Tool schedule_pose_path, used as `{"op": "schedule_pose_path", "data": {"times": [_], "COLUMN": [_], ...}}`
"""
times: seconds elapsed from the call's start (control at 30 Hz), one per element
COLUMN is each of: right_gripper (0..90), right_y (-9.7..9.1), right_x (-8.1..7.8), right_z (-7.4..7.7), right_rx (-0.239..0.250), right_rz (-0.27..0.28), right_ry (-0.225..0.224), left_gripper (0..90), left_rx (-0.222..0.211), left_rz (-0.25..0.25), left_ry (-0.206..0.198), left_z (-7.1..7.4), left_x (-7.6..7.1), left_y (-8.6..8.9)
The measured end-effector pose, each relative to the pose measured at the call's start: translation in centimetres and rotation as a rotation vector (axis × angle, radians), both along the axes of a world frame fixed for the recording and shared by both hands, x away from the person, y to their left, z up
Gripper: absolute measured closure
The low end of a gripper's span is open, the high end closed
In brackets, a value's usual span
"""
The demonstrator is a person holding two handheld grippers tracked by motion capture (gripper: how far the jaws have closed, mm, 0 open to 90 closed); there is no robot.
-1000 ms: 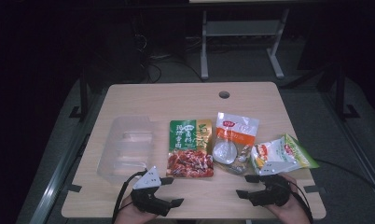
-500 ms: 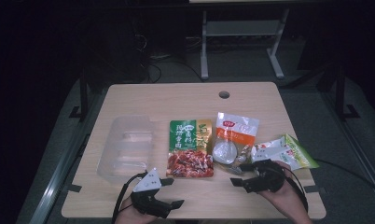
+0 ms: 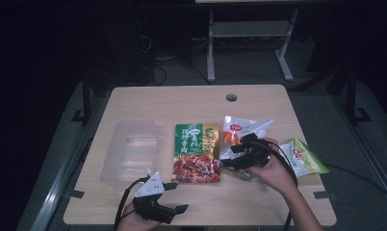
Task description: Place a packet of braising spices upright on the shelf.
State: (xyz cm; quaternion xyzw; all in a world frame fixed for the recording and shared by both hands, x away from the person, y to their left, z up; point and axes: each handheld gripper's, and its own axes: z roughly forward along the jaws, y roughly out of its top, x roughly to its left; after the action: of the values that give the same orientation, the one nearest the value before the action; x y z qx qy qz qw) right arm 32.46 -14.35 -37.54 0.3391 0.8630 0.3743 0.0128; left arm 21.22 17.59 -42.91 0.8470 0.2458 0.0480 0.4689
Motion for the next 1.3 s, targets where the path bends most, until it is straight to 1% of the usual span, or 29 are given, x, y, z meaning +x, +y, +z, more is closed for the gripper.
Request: {"op": "schedule_pose_path", "data": {"times": [0.03, 0.07, 0.1, 0.13, 0.2, 0.23, 0.27, 0.3, 0.33, 0.37, 0.4, 0.43, 0.47, 0.5, 0.53, 0.57, 0.63, 0.67, 0.73, 0.8, 0.83, 0.9, 1.0, 1.1, 1.13, 1.17, 1.3], "right_gripper": [29.3, 29.3, 29.4, 29.4, 29.5, 29.8, 29.8, 30.0, 30.0, 30.0, 30.0, 30.3, 30.3, 30.3, 30.3, 30.3, 30.8, 30.8, 30.8, 31.6, 31.7, 31.9, 33.6, 35.0, 35.1, 35.1, 36.4], "right_y": [0.7, 0.7, 1.0, 1.3, 1.9, 2.5, 2.5, 3.0, 3.0, 3.6, 3.6, 4.1, 4.1, 4.6, 4.8, 4.8, 5.0, 5.0, 5.0, 4.9, 4.8, 4.8, 4.7, 4.6, 4.7, 4.7, 4.8], "right_x": [0.9, 0.9, 1.4, 1.8, 2.7, 3.5, 3.5, 4.4, 4.4, 5.1, 5.1, 5.9, 5.9, 6.6, 6.9, 6.9, 7.7, 8.1, 8.8, 9.5, 9.8, 10.3, 10.9, 11.5, 11.8, 11.8, 12.2], "right_z": [0.2, 0.2, 0.2, 0.4, 0.6, 0.9, 0.9, 1.2, 1.2, 1.4, 1.4, 1.6, 1.6, 1.6, 1.6, 1.6, 1.3, 1.1, 0.4, -0.4, -0.7, -1.3, -1.9, -2.4, -2.9, -2.9, -3.5], "right_rx": [-0.016, -0.016, -0.027, -0.036, -0.045, -0.051, -0.051, -0.068, -0.068, -0.068, -0.068, -0.07, -0.07, -0.079, -0.082, -0.082, -0.071, -0.073, -0.089, -0.092, -0.095, -0.113, -0.12, -0.114, -0.129, -0.129, -0.149], "right_rz": [-0.006, -0.006, 0.0, 0.004, 0.007, 0.01, 0.01, 0.018, 0.018, 0.015, 0.015, 0.014, 0.014, 0.017, 0.013, 0.013, 0.009, -0.001, -0.022, -0.043, -0.051, -0.071, -0.092, -0.115, -0.125, -0.125, -0.144], "right_ry": [0.001, 0.001, -0.001, -0.002, 0.011, 0.019, 0.019, 0.018, 0.018, 0.023, 0.023, 0.023, 0.023, 0.026, 0.03, 0.03, 0.034, 0.047, 0.063, 0.084, 0.096, 0.105, 0.127, 0.154, 0.159, 0.159, 0.183], "left_gripper": [22.1, 22.1, 22.0, 21.8, 21.7, 21.7, 21.7, 21.7, 21.7, 21.7, 21.7, 21.7, 21.7, 21.7, 21.7, 21.7, 21.7, 21.7, 21.7, 21.7, 21.7, 21.7, 21.7, 21.7, 21.7, 21.7, 21.7], "left_rx": [0.001, 0.007, -0.006, -0.005, -0.014, -0.014, -0.012, -0.011, -0.014, -0.015, -0.012, -0.015, -0.015, -0.013, -0.014, -0.014, -0.022, -0.018, -0.023, -0.022, -0.023, -0.024, -0.022, -0.02, -0.016, -0.015, -0.013], "left_rz": [-0.003, -0.006, -0.001, -0.004, -0.003, -0.002, -0.006, -0.008, -0.007, -0.007, -0.008, -0.008, -0.008, -0.009, -0.009, -0.009, -0.01, -0.016, -0.012, -0.018, -0.017, -0.018, -0.02, -0.025, -0.029, -0.03, -0.032], "left_ry": [0.001, 0.001, -0.001, -0.003, 0.0, 0.003, 0.0, 0.0, 0.003, 0.003, 0.003, 0.003, 0.003, 0.002, 0.002, 0.002, 0.008, 0.003, 0.009, 0.001, 0.004, 0.006, 0.005, 0.009, 0.005, 0.006, 0.004], "left_z": [0.0, 0.1, 0.0, 0.1, 0.1, 0.1, 0.1, 0.1, 0.1, 0.1, 0.1, 0.2, 0.2, 0.3, 0.3, 0.3, 0.3, 0.3, 0.3, 0.3, 0.3, 0.2, 0.2, 0.2, 0.2, 0.2, 0.2], "left_x": [0.0, 0.0, 0.0, 0.0, -0.1, -0.1, -0.1, -0.1, -0.1, -0.1, -0.1, -0.1, -0.1, -0.1, -0.1, -0.1, -0.2, -0.1, -0.2, -0.1, -0.1, -0.1, -0.1, -0.2, -0.1, -0.2, -0.2], "left_y": [0.0, 0.1, 0.0, 0.0, -0.1, -0.1, -0.1, -0.1, -0.1, -0.1, -0.1, -0.1, -0.1, -0.1, -0.1, -0.1, -0.2, -0.1, -0.2, -0.2, -0.2, -0.2, -0.3, -0.4, -0.4, -0.5, -0.5]}}
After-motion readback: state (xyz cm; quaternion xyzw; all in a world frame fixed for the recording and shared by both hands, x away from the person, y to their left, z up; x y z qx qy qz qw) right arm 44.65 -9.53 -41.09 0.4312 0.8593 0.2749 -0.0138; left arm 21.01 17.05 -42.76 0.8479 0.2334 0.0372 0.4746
